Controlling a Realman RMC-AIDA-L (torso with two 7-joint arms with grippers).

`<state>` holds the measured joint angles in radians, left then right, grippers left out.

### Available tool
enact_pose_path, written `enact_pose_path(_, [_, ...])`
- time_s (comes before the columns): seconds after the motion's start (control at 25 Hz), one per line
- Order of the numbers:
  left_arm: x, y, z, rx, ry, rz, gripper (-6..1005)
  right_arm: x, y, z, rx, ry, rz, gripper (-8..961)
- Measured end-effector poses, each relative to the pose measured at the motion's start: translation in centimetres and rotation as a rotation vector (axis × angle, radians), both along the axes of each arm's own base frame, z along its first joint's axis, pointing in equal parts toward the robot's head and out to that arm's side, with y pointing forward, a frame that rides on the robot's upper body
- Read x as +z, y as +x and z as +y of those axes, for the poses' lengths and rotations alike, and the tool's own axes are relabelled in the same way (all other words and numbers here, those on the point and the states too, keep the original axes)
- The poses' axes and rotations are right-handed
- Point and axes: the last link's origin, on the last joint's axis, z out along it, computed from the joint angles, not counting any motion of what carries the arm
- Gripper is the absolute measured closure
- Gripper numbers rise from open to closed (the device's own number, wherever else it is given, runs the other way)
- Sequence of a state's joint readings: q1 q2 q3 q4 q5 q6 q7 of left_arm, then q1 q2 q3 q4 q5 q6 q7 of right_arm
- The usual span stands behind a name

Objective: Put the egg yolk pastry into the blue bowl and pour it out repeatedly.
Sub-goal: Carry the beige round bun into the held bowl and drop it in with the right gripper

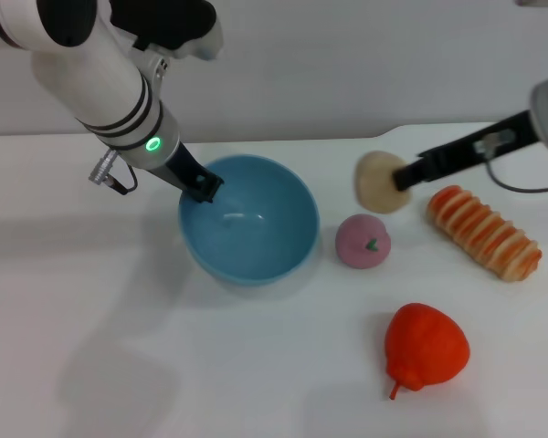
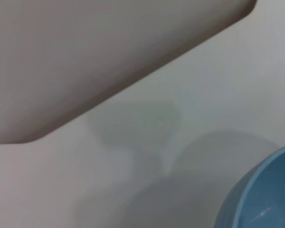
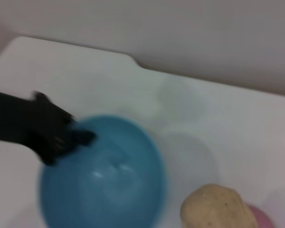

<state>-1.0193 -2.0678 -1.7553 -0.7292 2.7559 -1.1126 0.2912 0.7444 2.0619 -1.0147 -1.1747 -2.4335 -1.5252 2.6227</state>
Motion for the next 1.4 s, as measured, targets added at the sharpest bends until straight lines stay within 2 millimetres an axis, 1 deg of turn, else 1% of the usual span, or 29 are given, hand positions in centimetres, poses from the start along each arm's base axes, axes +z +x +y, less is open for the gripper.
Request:
enact_pose_path(0.12, [-0.6, 0.3, -0.4, -0.010, -0.024, -0.007, 999, -1.1, -1.8, -0.1, 0.068, -0.041, 0.039, 951])
enact_pose_path(0.24, [-0.9, 0.4, -0.5, -0.017, -0.029, -0.011, 1000, -1.9, -2.5, 0.1, 0.089, -0.058, 0.061, 952])
enact_pose_path(0.6, [-0.9, 0.5, -0.4, -0.021, -0.028, -0.017, 1000, -3.7, -1.8, 1.1, 0.055, -0.034, 0.097, 917])
enact_pose_path(0.8, [-0.8, 0.6, -0.4, -0.025, -0.030, -0.018, 999, -5.0, -2.9, 1.3, 0.130, -0.040, 0.215, 897])
enact_pose_path(1.0, [-0.8, 0.6, -0.4, -0.024, -0.027, -0.020, 999, -5.5, -3.4, 1.3, 0.151, -0.061, 0.225, 877])
enact_pose_path(1.2, [-0.8, 0.5, -0.3, -0.026, -0.023, -0.022, 1000, -6.0, -3.4, 1.2, 0.139, -0.085, 0.221, 858])
enact_pose_path(1.4, [-0.7, 0.5, -0.2, -0.029, -0.018, -0.024, 1000, -5.8, -3.2, 1.3, 0.157, -0.073, 0.213, 838])
